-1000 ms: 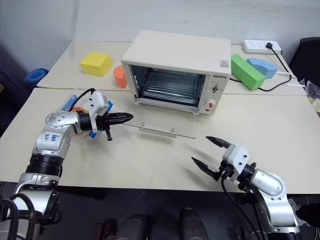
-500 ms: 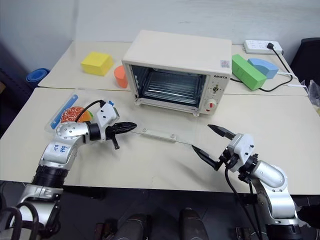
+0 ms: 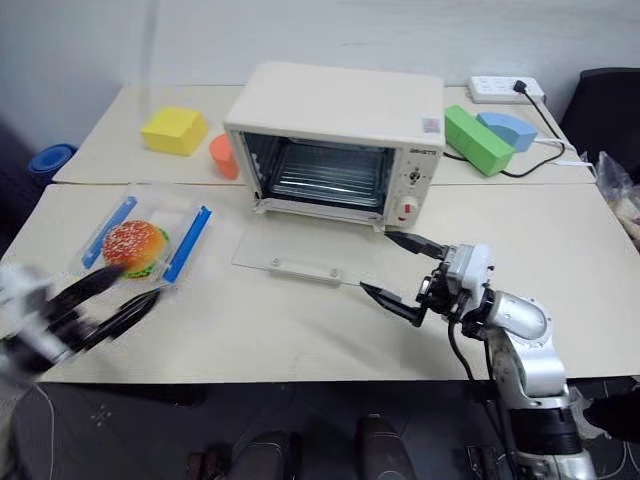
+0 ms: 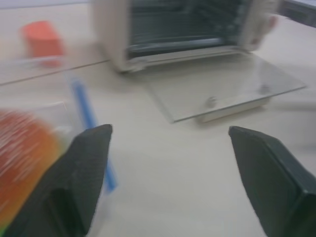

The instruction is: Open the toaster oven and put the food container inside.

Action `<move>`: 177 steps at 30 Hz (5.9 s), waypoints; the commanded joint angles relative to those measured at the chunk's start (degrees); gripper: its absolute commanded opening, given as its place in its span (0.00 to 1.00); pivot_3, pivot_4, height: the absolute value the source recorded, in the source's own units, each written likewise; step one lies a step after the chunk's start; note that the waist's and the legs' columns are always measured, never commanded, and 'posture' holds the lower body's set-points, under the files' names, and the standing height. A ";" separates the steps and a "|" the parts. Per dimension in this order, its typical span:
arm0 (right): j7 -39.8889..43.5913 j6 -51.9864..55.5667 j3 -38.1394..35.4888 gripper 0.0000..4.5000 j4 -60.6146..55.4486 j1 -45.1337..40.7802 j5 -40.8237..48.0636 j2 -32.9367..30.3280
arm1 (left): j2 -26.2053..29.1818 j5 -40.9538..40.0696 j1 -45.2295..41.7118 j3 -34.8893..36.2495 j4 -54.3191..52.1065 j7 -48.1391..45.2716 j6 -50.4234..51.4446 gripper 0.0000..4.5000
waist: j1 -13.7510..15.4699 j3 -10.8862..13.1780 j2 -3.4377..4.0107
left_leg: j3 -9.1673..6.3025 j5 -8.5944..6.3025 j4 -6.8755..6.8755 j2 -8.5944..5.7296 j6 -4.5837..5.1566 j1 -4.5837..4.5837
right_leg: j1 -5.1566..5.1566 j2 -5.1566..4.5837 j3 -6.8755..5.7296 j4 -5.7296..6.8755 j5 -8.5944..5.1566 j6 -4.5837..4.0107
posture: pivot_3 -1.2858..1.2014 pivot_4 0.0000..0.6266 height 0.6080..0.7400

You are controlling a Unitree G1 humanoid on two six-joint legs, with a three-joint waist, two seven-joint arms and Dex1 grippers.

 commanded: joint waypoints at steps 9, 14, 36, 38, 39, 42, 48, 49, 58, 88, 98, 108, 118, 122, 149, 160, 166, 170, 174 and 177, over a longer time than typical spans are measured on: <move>3.18 -3.85 3.19 1.00 0.67 -1.31 -1.30 2.42 | -4.13 -10.47 5.74 9.46 -2.92 13.71 4.01 0.99 | 2.98 -0.12 -0.21 | -0.24 0.02 0.18 -0.02 0.05 0.06 | 0.34 -0.08 -0.14 -0.17 0.07 -0.04 | 0.52 0.24 1.00; 3.63 -3.36 2.65 1.00 0.71 -0.70 -1.43 1.33 | 2.91 -24.10 -4.83 8.84 -2.73 30.70 19.32 0.99 | 2.88 -0.13 -0.22 | -0.26 0.04 0.13 -0.01 0.00 -0.01 | 0.17 -0.06 -0.15 -0.01 0.07 -0.04 | 0.52 0.24 1.00; -1.58 -3.54 2.48 1.00 -2.18 1.21 -3.37 1.28 | 14.07 -39.06 -29.42 -2.77 17.55 67.23 43.99 0.65 | 1.68 -0.14 -0.22 | -0.18 0.27 0.10 -0.05 -0.51 -0.02 | -0.07 0.03 -0.08 0.27 0.06 -0.06 | 0.52 0.24 1.00; -1.92 -3.68 2.59 1.00 -2.18 1.17 -3.56 1.42 | 15.28 -37.32 -30.24 -3.99 19.39 66.08 44.54 0.52 | 1.73 -0.14 -0.22 | -0.18 0.27 0.10 -0.05 -0.52 -0.02 | -0.06 0.02 -0.08 0.27 0.06 -0.06 | 0.52 0.24 1.00; -2.04 -3.77 2.61 1.00 -2.12 1.14 -3.63 1.49 | 15.97 -36.43 -30.79 -4.52 20.22 65.41 44.71 0.44 | 1.71 -0.14 -0.22 | -0.18 0.28 0.10 -0.05 -0.52 -0.01 | -0.06 0.03 -0.08 0.28 0.06 -0.06 | 0.52 0.24 1.00; -2.28 -3.86 2.61 1.00 -1.98 0.92 -3.74 1.59 | 18.40 -34.02 -32.28 -6.05 22.37 62.81 44.83 0.32 | 1.68 -0.14 -0.21 | -0.16 0.29 0.07 -0.06 -0.55 0.02 | -0.06 0.03 -0.06 0.30 0.05 -0.06 | 0.52 0.24 1.00; -2.51 -3.77 2.51 1.00 -1.72 0.71 -3.71 1.35 | 20.74 -30.32 -34.51 -7.49 25.37 58.86 45.78 0.32 | 1.66 -0.14 -0.22 | -0.16 0.30 0.05 -0.06 -0.56 -0.01 | -0.09 0.02 -0.06 0.28 0.05 -0.06 | 0.52 0.24 1.00; -2.54 -3.74 2.49 1.00 -1.71 0.73 -3.72 1.31 | 21.28 -29.49 -34.67 -8.00 25.74 57.87 45.92 0.32 | 1.68 -0.14 -0.22 | -0.16 0.30 0.03 -0.06 -0.56 -0.01 | -0.09 0.02 -0.06 0.28 0.05 -0.06 | 0.52 0.24 1.00; -3.33 -2.98 2.53 1.00 -1.97 1.05 -3.82 1.35 | 26.74 -20.92 -39.39 -13.28 29.81 47.13 44.23 0.00 | 1.68 -0.14 -0.22 | -0.17 0.31 -0.02 -0.06 -0.58 -0.02 | -0.11 0.02 -0.08 0.25 0.05 -0.07 | 0.52 0.24 1.00; -12.02 -2.02 -8.35 1.00 -11.96 18.81 -4.23 -3.55 | 8.55 -1.88 -82.84 -45.89 40.57 23.30 44.75 0.00 | 1.94 -0.08 -0.30 | -0.01 0.30 0.43 -0.31 -0.39 -0.26 | -0.13 0.00 0.07 0.43 0.11 0.10 | 0.52 0.24 1.00; -17.46 -2.03 -7.04 1.00 -17.50 24.02 -5.66 -1.36 | 0.18 5.88 -86.39 -46.55 47.89 22.98 37.29 0.18 | 2.03 -0.06 -0.32 | -0.05 0.33 0.48 -0.28 -0.45 -0.27 | -0.15 0.00 0.03 0.48 0.09 0.13 | 0.52 0.24 1.00; -20.49 8.58 -5.70 1.00 -23.68 22.25 -0.42 -3.23 | 4.41 4.21 -82.06 -42.16 42.13 14.14 35.23 0.60 | 1.42 -0.05 -0.29 | -0.05 0.33 0.48 -0.28 -0.45 -0.22 | -0.17 0.00 0.05 0.61 0.08 0.14 | 0.52 0.24 1.00; -19.12 21.39 8.46 0.36 -26.86 14.90 -8.26 -9.56 | 20.35 6.59 -55.79 -44.55 33.56 -22.61 1.63 0.08 | 1.10 -0.05 -0.27 | -0.16 0.34 0.45 -0.22 -0.51 -0.16 | -0.13 -0.02 0.02 0.56 0.00 -0.02 | 0.52 0.24 1.00; -20.48 21.80 12.24 0.05 -22.25 8.60 -12.46 -7.17 | 16.19 7.08 -49.27 -47.16 29.59 -23.73 -2.33 0.00 | 2.25 -0.05 -0.29 | -0.21 0.27 0.54 -0.25 -0.37 -0.24 | -0.12 -0.06 0.00 0.54 -0.01 -0.02 | 0.52 0.24 1.00; -32.62 7.43 9.04 0.00 20.79 -23.59 -27.67 3.97 | -13.38 18.34 -64.90 -44.81 56.47 7.13 -21.09 0.00 | 1.84 -0.06 -0.31 | -0.10 0.26 0.68 -0.37 -0.27 -0.29 | -0.19 -0.08 -0.02 0.73 0.04 0.06 | 0.52 0.24 1.00; -29.69 8.44 8.43 0.00 25.63 -27.92 -25.32 8.89 | -14.51 19.47 -70.09 -43.75 64.82 8.29 -25.75 0.00 | 0.18 -0.06 -0.31 | -0.02 0.30 0.62 -0.34 -0.33 -0.27 | -0.25 -0.07 0.01 1.00 0.06 0.10 | 0.52 0.24 1.00; -23.35 16.89 5.64 0.00 8.00 -19.31 -19.25 3.36 | -4.77 13.51 -59.25 -42.13 44.53 -2.45 -14.03 0.13 | 0.11 -0.06 -0.30 | -0.02 0.30 0.46 -0.30 -0.36 -0.47 | -0.53 -0.06 0.07 1.02 0.06 0.10 | 0.52 0.24 1.00; -18.71 18.87 1.64 0.00 -0.11 -12.05 -14.60 -2.42 | 3.03 6.91 -50.66 -37.85 32.92 -12.40 -13.55 0.39 | 0.46 -0.06 -0.30 | -0.06 0.29 0.53 -0.32 -0.35 -0.65 | -0.65 -0.11 0.07 0.96 0.06 0.10 | 0.52 0.24 1.00; -11.87 14.10 -0.19 0.00 5.27 -5.58 -14.93 -8.88 | 11.08 2.06 -42.61 -33.68 31.12 -27.86 -17.82 0.64 | 0.79 -0.05 -0.28 | -0.12 0.28 0.58 -0.33 -0.33 -0.47 | -0.39 -0.12 0.02 0.63 0.05 0.08 | 0.52 0.24 1.00; -7.31 6.42 1.24 0.00 16.09 -3.73 -17.55 -10.99 | 15.76 0.66 -38.61 -32.77 30.62 -35.17 -18.63 0.86 | 0.66 -0.04 -0.27 | -0.12 0.14 0.46 -0.26 -0.08 -0.09 | 0.08 -0.06 -0.01 0.29 0.04 0.06 | 0.52 0.24 1.00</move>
